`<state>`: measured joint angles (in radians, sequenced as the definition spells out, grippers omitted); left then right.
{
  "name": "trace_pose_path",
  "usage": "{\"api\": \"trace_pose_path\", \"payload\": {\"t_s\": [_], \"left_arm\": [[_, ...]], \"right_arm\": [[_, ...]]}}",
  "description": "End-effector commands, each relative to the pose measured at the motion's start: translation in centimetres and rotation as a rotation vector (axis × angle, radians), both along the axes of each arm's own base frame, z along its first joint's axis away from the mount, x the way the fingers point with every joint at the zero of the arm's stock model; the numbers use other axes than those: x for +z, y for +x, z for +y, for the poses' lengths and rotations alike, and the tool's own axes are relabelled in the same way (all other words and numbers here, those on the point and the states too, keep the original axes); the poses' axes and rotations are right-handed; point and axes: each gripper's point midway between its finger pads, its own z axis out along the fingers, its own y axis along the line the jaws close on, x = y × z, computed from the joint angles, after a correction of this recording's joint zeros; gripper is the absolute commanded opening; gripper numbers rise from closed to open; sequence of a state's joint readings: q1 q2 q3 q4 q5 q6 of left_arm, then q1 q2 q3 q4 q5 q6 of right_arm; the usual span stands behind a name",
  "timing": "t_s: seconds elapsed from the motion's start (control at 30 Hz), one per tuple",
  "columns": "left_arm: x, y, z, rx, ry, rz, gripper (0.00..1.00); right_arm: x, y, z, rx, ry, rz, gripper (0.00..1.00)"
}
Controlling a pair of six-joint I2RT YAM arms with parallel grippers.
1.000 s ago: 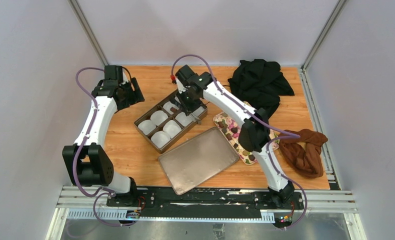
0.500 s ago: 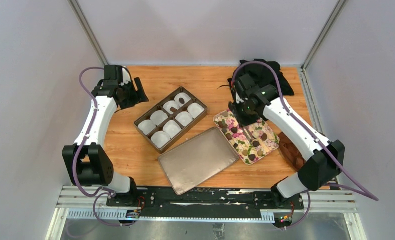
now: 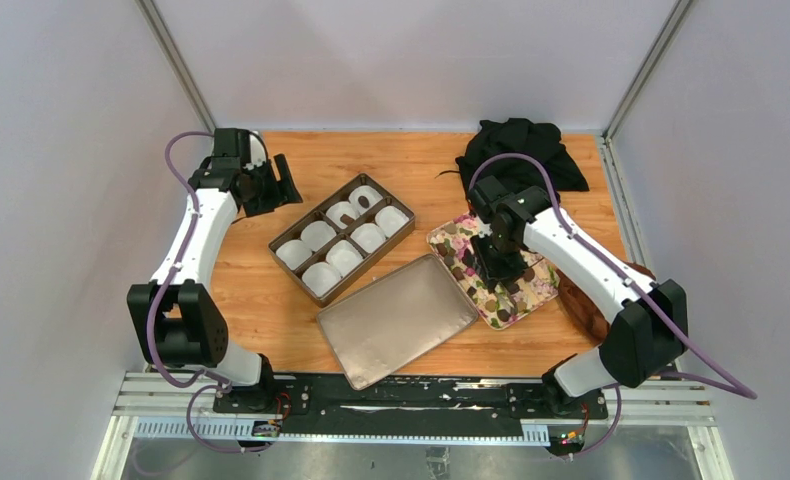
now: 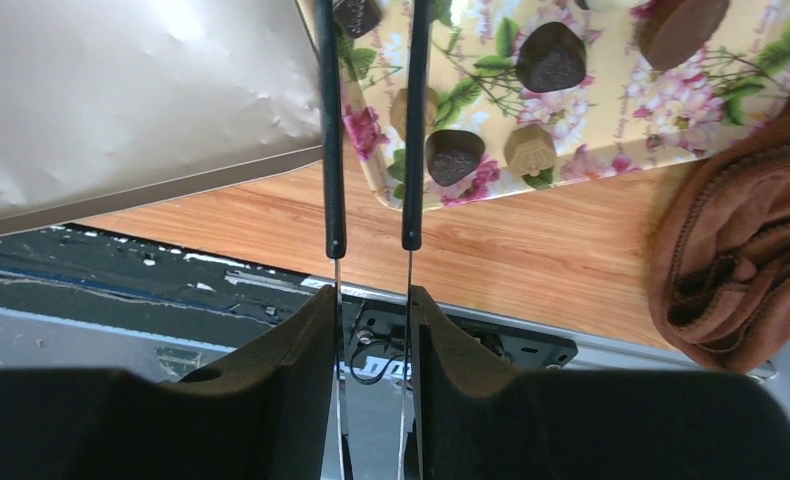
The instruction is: Pack the chocolate
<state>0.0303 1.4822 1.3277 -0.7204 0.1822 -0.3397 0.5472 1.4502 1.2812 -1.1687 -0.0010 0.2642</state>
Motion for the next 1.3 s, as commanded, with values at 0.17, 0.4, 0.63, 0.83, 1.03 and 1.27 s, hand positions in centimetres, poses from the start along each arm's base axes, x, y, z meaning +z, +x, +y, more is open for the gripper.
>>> {"api": "trace_pose_path", "payload": {"t_s": [0.17, 0.4, 0.63, 0.83, 1.03, 1.27], "left_arm": [[0.4, 0.3, -0.1, -0.021, 0.010, -0.017, 0.76], [0.1, 0.5, -0.1, -0.013, 0.006, -0.009, 0.76], [-0.2, 0.8, -0.1, -0.011, 0.001, -0.007, 0.76], [-0.3, 1.1, -0.2, -0.008, -0.003, -0.005, 0.76], [-0.4, 1.1, -0.2, -0.007, -0.006, -0.004, 0.76], [-0.4, 1.0, -0.2, -0.005, -0.005, -0.003, 0.76]], "right_arm": [[-0.5, 0.0, 1.8, 0.036, 0.081, 0.064, 0.37], [-1.3, 0.1, 1.8, 0.062, 0.066, 0.090, 0.38], [-2.1, -0.1, 1.0, 0.066, 0.014, 0.118, 0.37], [-2.8, -0.2, 0.1, 0.075, -0.044, 0.137, 0.37], [-2.8, 0.1, 0.1, 0.086, -0.054, 0.140, 0.34], [-2.2, 0.0, 0.0, 0.110, -0.057, 0.146, 0.20]]}}
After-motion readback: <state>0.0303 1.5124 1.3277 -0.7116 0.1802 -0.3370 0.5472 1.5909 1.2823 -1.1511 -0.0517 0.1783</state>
